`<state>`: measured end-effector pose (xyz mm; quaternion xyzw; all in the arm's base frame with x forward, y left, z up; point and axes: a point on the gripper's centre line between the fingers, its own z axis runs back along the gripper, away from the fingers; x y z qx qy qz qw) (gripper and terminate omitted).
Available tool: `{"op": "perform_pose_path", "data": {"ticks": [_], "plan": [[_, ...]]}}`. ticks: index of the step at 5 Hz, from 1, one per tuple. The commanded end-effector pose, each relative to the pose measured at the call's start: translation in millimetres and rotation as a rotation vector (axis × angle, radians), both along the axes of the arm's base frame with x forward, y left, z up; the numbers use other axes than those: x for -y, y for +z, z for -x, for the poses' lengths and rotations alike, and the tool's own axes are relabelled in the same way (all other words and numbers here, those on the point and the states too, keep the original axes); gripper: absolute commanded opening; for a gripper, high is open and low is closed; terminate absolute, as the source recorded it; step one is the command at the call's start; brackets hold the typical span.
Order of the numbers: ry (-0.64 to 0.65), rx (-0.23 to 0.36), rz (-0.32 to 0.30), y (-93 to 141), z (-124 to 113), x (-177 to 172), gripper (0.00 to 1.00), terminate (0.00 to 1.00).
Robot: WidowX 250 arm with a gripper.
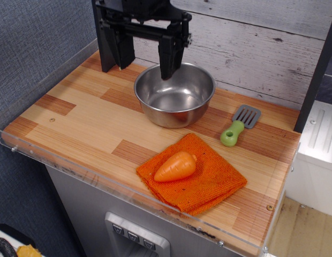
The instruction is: PICK UP THE VESSEL AND PUT ANOTHER SIDE OF THE TABLE
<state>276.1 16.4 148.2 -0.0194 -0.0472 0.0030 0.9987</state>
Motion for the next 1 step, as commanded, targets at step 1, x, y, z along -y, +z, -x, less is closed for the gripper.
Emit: {"op": "perform_pose_path", "data": {"ticks": [1], "plan": [[-0.002,0.027,-0.003,11.6,4.6,2.6,1.00,1.00]]}}
